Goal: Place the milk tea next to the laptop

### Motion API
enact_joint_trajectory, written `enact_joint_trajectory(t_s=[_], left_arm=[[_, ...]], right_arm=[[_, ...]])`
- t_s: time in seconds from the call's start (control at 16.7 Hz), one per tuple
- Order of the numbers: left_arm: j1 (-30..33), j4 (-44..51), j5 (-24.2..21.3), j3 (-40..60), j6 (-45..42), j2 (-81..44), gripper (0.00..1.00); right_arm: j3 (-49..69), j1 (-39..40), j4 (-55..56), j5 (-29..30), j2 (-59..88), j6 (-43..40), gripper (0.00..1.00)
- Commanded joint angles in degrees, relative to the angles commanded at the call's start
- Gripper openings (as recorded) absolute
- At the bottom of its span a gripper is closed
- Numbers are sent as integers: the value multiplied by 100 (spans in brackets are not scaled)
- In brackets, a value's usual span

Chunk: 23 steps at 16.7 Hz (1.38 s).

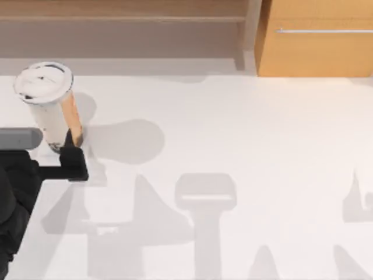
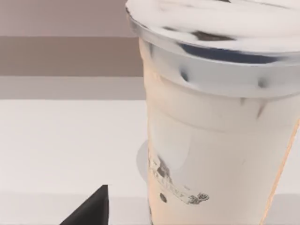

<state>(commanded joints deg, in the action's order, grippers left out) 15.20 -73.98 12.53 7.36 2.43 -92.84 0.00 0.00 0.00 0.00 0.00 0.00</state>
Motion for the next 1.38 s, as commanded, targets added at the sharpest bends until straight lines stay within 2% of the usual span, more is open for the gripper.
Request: enact_joint_trajectory(t_s=[0.42, 0.9, 1.2, 1.38], left_arm=[[-35, -13, -31, 71, -6, -91, 100], [-350, -38, -368, 1575, -71, -1596, 100], [-383, -30, -403, 1709, -78, -1728, 100], [-383, -30, -403, 1709, -78, -1728, 77]], right_arm=[[0, 0, 0, 0, 0, 0, 100], [0, 0, 0, 0, 0, 0, 100], [0, 0, 0, 0, 0, 0, 100], [0, 0, 0, 0, 0, 0, 100]])
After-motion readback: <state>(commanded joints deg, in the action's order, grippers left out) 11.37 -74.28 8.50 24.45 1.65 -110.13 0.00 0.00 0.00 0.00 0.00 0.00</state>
